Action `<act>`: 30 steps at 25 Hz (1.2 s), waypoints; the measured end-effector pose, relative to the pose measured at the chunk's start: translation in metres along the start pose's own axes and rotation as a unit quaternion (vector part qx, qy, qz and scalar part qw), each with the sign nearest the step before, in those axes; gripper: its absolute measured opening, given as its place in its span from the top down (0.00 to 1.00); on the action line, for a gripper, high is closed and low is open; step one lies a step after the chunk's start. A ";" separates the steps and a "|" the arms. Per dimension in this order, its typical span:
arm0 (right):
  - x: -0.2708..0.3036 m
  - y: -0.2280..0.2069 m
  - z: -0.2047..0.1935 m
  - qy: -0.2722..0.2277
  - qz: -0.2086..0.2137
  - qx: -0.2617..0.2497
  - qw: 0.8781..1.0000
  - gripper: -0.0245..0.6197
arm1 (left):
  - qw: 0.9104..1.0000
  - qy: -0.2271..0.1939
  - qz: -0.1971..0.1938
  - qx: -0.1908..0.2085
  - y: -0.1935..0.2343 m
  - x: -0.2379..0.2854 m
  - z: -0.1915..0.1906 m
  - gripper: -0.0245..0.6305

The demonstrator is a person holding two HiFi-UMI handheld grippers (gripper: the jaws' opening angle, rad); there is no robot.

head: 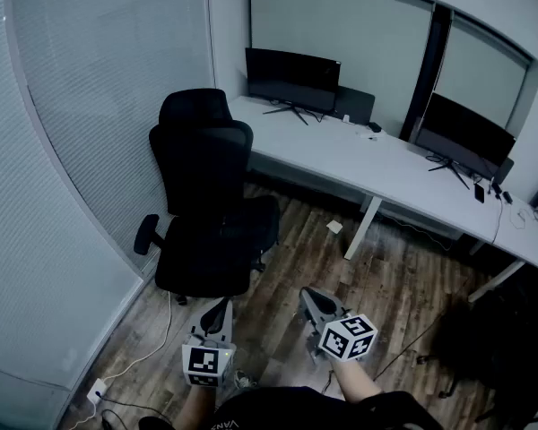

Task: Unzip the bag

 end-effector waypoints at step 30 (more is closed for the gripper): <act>0.163 -0.040 -0.026 0.013 -0.107 -0.037 0.993 0.74 | 0.986 0.057 -0.155 -0.010 0.127 0.149 -0.065 0.66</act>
Point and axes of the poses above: the fingertips, and each gripper's own axes: x forward along the fingers, y to its left, z out of its top, the point moved 9 cm from there along -x, backward along the fingers, and after that the axes turned 5 degrees about -y, right-handed, at the moved point
